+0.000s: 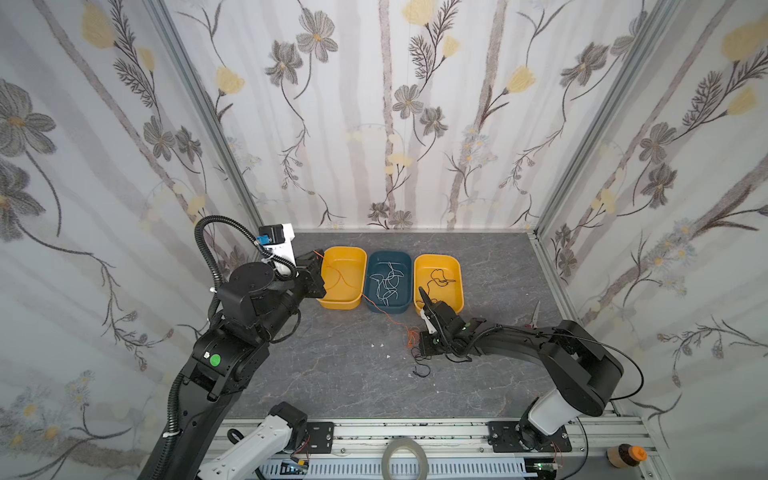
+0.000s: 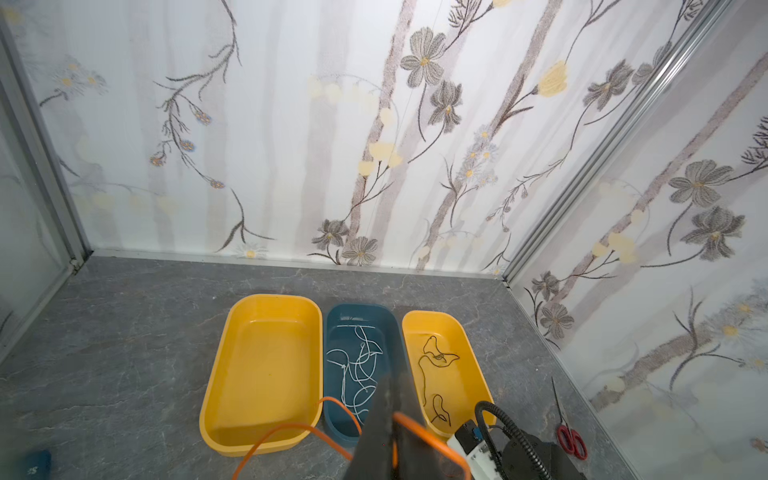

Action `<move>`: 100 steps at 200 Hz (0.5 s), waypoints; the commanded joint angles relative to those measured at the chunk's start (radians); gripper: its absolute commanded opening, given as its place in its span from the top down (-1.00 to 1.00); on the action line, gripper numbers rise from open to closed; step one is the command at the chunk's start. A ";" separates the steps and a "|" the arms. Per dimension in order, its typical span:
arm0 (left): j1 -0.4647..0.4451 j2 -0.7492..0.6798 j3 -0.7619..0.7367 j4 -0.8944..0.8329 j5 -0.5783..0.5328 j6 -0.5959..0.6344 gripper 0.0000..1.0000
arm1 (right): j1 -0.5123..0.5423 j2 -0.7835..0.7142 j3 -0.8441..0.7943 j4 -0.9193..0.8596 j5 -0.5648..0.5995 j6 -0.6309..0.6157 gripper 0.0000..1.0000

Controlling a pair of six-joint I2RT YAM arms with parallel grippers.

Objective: Untangle the cables
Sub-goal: 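Carry the orange cable with the left gripper over the large yellow tub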

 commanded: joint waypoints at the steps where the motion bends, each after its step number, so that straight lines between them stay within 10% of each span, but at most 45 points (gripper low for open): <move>1: 0.036 0.033 0.062 -0.016 -0.014 0.049 1.00 | 0.000 -0.037 -0.008 -0.049 0.033 0.005 0.89; 43: 0.153 0.122 0.176 -0.012 0.054 0.077 1.00 | -0.001 -0.079 0.003 -0.122 0.080 0.036 0.89; 100: 0.451 0.300 0.265 0.111 0.417 -0.083 1.00 | 0.003 -0.137 0.025 -0.235 0.156 0.106 0.89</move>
